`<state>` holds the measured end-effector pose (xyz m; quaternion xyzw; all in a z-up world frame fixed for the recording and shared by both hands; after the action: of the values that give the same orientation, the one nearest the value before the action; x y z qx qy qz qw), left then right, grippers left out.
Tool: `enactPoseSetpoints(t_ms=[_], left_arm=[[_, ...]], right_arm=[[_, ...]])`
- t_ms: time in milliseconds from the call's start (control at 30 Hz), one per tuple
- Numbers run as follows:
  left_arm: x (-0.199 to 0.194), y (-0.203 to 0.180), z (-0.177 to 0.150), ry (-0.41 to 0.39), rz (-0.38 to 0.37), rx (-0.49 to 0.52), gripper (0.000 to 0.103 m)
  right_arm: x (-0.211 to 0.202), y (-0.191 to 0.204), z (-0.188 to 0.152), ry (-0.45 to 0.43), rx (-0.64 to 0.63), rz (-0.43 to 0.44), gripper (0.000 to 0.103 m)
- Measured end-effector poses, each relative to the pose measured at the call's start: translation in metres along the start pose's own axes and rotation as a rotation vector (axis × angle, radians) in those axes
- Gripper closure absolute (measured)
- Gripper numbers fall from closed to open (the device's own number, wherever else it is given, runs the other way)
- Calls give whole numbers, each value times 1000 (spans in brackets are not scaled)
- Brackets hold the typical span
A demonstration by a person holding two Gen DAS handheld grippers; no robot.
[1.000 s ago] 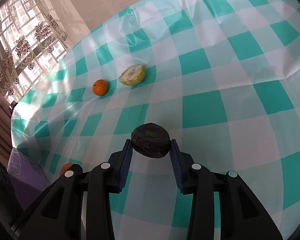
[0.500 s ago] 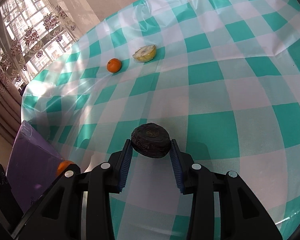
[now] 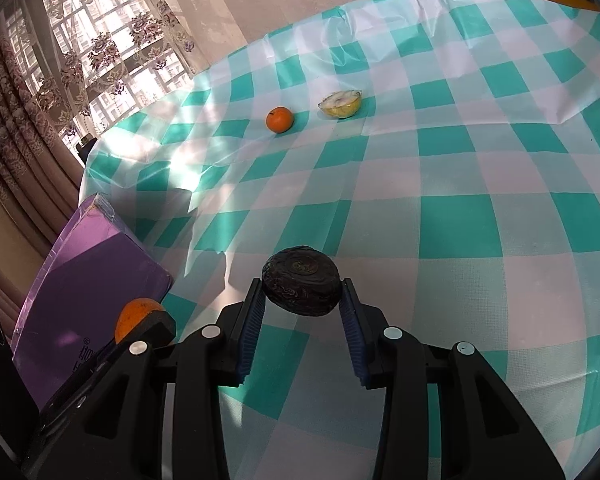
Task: Organize fruits
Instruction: 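Carry the tangerine in the left tool while the right tool carries the dark fruit to the box, then open the left tool over the box while the right tool releases the dark fruit inside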
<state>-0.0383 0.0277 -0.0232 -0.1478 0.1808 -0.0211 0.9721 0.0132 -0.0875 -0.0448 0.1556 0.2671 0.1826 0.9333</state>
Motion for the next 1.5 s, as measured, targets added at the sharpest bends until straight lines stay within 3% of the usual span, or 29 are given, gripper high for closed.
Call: enactPoseSetpoints(t_ms=[333,533,967,1167,1500], left_arm=[[-52,-2,28,-103,5,65,63],[-88,14,55,-206,73,65,63],[-136,102,88,-268,267,-143,63],[-157,147,96,-303,337,-304,63],[-173,199,96,-300,450,-452,62]], right_arm=[[-18,36,-4,-36,-13,115,64],[-25,57,1,-49,-8,156,64],[-47,163,29,-119,-197,298,64],[-35,211,24,-96,-257,355,64],[4,273,-10,-11,-458,372,64]])
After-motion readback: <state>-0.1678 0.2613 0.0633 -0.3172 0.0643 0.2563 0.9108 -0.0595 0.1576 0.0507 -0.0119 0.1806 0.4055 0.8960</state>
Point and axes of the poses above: each gripper's, at about its wrist camera, not at the fingertips, and x roughly the way its jaws point, y to its left, z to its top, the point moved 9 cm from there along x, roughly the way its jaws point, and after that the axes turned 13 degrees about -y, right-handed, at the moved point
